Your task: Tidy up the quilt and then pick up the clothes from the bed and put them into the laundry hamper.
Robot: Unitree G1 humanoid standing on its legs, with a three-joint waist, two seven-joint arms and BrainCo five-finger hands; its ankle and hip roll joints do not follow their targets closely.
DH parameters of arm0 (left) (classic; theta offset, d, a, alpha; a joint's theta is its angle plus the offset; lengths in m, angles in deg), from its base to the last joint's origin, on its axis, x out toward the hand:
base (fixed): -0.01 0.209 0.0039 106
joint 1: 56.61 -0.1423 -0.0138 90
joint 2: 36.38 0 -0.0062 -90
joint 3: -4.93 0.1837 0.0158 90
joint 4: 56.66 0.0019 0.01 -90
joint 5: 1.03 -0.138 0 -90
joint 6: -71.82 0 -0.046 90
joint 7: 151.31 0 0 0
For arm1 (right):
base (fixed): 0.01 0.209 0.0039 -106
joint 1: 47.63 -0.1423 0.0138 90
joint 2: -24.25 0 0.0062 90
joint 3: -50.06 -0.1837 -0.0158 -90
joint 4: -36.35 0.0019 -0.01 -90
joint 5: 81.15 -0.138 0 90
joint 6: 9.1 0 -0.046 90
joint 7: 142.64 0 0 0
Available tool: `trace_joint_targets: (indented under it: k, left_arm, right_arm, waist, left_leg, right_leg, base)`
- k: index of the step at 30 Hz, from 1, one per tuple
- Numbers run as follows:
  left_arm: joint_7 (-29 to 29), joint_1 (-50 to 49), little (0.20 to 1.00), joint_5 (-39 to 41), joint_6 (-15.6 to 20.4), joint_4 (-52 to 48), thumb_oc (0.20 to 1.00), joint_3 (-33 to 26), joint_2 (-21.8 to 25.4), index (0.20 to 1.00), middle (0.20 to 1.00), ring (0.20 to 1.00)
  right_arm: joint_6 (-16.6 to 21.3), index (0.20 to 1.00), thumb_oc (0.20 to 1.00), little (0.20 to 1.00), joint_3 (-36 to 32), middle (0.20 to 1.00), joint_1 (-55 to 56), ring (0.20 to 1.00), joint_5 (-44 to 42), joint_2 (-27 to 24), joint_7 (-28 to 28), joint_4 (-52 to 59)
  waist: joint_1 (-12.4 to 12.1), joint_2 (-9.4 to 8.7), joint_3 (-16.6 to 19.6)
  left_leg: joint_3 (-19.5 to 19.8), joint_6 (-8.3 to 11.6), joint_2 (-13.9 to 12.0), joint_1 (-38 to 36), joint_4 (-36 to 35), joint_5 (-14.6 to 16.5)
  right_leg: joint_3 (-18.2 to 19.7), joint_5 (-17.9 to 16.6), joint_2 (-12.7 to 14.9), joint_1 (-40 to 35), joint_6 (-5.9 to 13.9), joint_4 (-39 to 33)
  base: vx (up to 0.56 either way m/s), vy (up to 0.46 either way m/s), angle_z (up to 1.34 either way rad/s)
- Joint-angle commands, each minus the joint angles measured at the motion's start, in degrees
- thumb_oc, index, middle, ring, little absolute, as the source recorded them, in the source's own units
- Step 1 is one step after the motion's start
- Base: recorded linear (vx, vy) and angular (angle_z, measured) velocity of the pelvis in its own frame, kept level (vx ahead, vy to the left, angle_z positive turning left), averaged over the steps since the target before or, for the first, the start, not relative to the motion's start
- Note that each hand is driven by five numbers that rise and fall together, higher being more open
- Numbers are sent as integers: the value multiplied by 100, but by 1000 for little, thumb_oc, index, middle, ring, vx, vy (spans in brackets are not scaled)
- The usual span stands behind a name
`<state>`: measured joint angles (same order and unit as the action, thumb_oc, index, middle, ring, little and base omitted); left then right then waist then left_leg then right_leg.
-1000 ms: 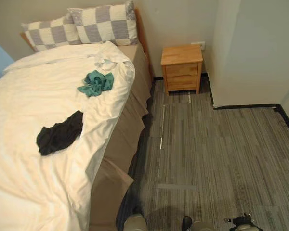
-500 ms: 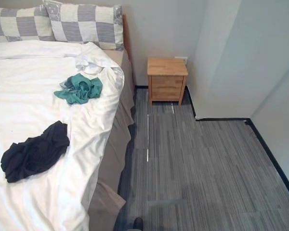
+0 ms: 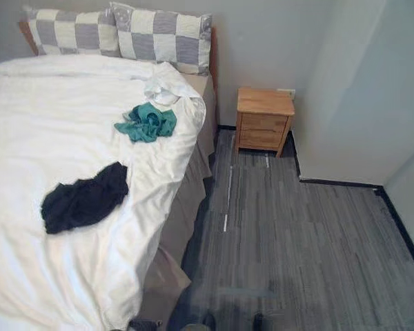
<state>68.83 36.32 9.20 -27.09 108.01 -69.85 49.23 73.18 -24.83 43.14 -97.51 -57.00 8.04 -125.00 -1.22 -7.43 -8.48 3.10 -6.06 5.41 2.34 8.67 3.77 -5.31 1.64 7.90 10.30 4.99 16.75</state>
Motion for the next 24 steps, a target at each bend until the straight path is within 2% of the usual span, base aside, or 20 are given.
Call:
trace_joint_targets:
  k: [1,2,6,8,9,10,11,12,13,14,15,17,18,19,20,21,23,24]
  left_arm:
    - [338,-209,1000,74,-387,185,1000,-278,-14,1000,1000,1000]
    - [322,-231,1000,-7,-427,185,1000,-295,-38,1000,1000,1000]
    - [236,-194,1000,-120,-468,79,1000,-79,-102,1000,1000,1000]
    - [175,-169,1000,-227,-455,-2,1000,2,-112,1000,1000,1000]
    - [135,-180,1000,-373,-408,-40,1000,47,-138,1000,1000,1000]
    - [127,-187,1000,-423,-403,-42,1000,47,-155,1000,1000,1000]
    - [142,-224,1000,-499,-391,-60,1000,88,-203,1000,1000,1000]
    - [146,-274,1000,-581,-439,-100,1000,135,-240,1000,1000,1000]
    - [60,-300,1000,-719,-526,-162,1000,178,-216,1000,1000,1000]
    - [60,-300,1000,-719,-526,-163,1000,177,-213,1000,1000,1000]
    - [-10,-289,1000,-844,-555,-212,1000,233,-185,1000,1000,1000]
    - [22,-255,1000,-647,-598,-276,1000,252,-141,1000,1000,1000]
    - [24,-238,1000,-333,-598,-287,1000,150,-115,1000,1000,1000]
    - [34,-232,1000,-259,-550,-275,1000,117,-111,1000,1000,1000]
    - [31,-202,1000,-112,-411,-261,1000,42,-133,1000,1000,1000]
    - [37,-197,1000,-5,-339,-279,1000,22,-167,1000,1000,1000]
    - [43,-202,1000,108,-241,-280,1000,-20,-211,1000,1000,1000]
    - [36,-250,1000,154,-156,-265,1000,-85,-237,1000,1000,1000]
  right_arm:
    - [21,1000,1000,1000,16,1000,-198,1000,-79,-409,-37,116]
    - [4,1000,1000,1000,24,1000,-205,1000,-43,-434,39,133]
    - [-97,1000,1000,1000,58,1000,-144,1000,-82,-439,88,237]
    - [-94,1000,1000,1000,69,1000,-114,1000,-76,-412,49,261]
    - [-63,1000,1000,1000,76,1000,-83,1000,-129,-403,23,240]
    - [-55,1000,1000,1000,65,1000,-70,1000,-155,-404,12,231]
    - [-31,1000,1000,1000,15,1000,-26,1000,-180,-400,-4,197]
    - [-39,1000,1000,1000,-37,1000,23,1000,-183,-404,-40,183]
    - [-32,1000,1000,1000,-73,1000,53,1000,-125,-423,-121,180]
    - [-33,1000,1000,1000,-72,1000,52,1000,-125,-420,-121,180]
    - [40,1000,1000,1000,-84,1000,57,1000,-137,-451,-155,206]
    - [47,1000,1000,1000,-112,1000,34,1000,-106,-488,-111,299]
    - [5,1000,1000,1000,-54,1000,-16,1000,19,-519,-150,370]
    - [-15,1000,1000,1000,-23,1000,-30,1000,59,-536,-160,396]
    - [-86,1000,1000,1000,113,1000,-111,1000,176,-623,-181,469]
    - [-146,1000,1000,1000,159,1000,-163,1000,280,-672,-155,515]
    - [-201,1000,1000,1000,183,1000,-223,1000,370,-700,-103,540]
    - [-150,1000,1000,1000,186,1000,-291,1000,439,-688,-22,494]
  waist:
    - [-5,267,-416]
    - [-9,217,-429]
    - [105,189,-436]
    - [115,212,-453]
    - [89,302,-444]
    - [77,322,-437]
    - [124,276,-398]
    - [177,324,-340]
    - [269,418,-236]
    - [281,400,-227]
    - [320,491,-178]
    - [372,536,-91]
    - [359,551,-39]
    - [336,529,-34]
    - [147,390,-123]
    - [32,382,-202]
    - [-65,367,-270]
    - [-150,376,-326]
  left_leg:
    - [-35,222,233,-969,-546,485]
    - [-48,219,305,-1086,-572,577]
    - [-72,202,388,-1268,-660,725]
    - [-213,214,379,-1301,-625,798]
    - [-373,244,277,-1372,-552,943]
    - [-410,251,253,-1400,-532,983]
    - [-477,274,293,-1410,-470,947]
    - [-529,325,208,-1478,-353,1031]
    - [-645,521,-41,-1602,-83,933]
    - [-633,519,-24,-1587,-89,913]
    - [-775,697,-276,-1601,252,626]
    - [-972,895,-569,-1470,947,29]
    - [-920,1029,-754,-1292,1920,-406]
    - [-864,1044,-749,-1134,2256,-491]
    - [-581,986,-543,-4,3709,-585]
    - [-495,906,-452,537,4077,-497]
    - [-486,799,-388,957,3867,-399]
    - [-593,726,-548,1018,2954,-319]
  right_leg:
    - [-556,-1186,-274,341,556,-437]
    - [-783,-1289,-335,350,574,-796]
    - [-1032,-1448,-394,458,529,-1529]
    - [-1320,-1435,-332,494,495,-1510]
    - [-1486,-1292,-330,426,494,-1397]
    - [-1502,-1252,-339,384,478,-1412]
    - [-1558,-1262,-247,302,372,-1495]
    - [-1425,-1190,-263,219,324,-1446]
    - [-1296,-967,-286,103,200,-1228]
    - [-1300,-972,-265,116,200,-1228]
    - [-1267,-819,-306,-46,101,-1159]
    - [-1328,-628,-293,-283,-55,-1153]
    - [-1217,-390,-366,-439,-237,-1112]
    - [-1172,-342,-360,-488,-280,-1115]
    - [-942,-213,-265,-769,-418,-1135]
    - [-810,-151,-246,-922,-446,-1134]
    - [-644,-104,-227,-1088,-427,-1159]
    - [-483,-24,-257,-1257,-372,-1197]
  base:
    - [360,-13,-46]
    - [320,5,-62]
    - [302,41,-45]
    - [313,72,-5]
    - [330,66,29]
    - [340,55,25]
    - [315,31,-3]
    - [531,48,10]
    - [434,32,21]
    - [435,25,51]
    - [308,0,46]
    - [437,-30,18]
    - [364,-56,-12]
    - [400,-62,-21]
    - [268,-3,-27]
    - [269,25,-36]
    - [260,110,-86]
    - [310,150,-92]
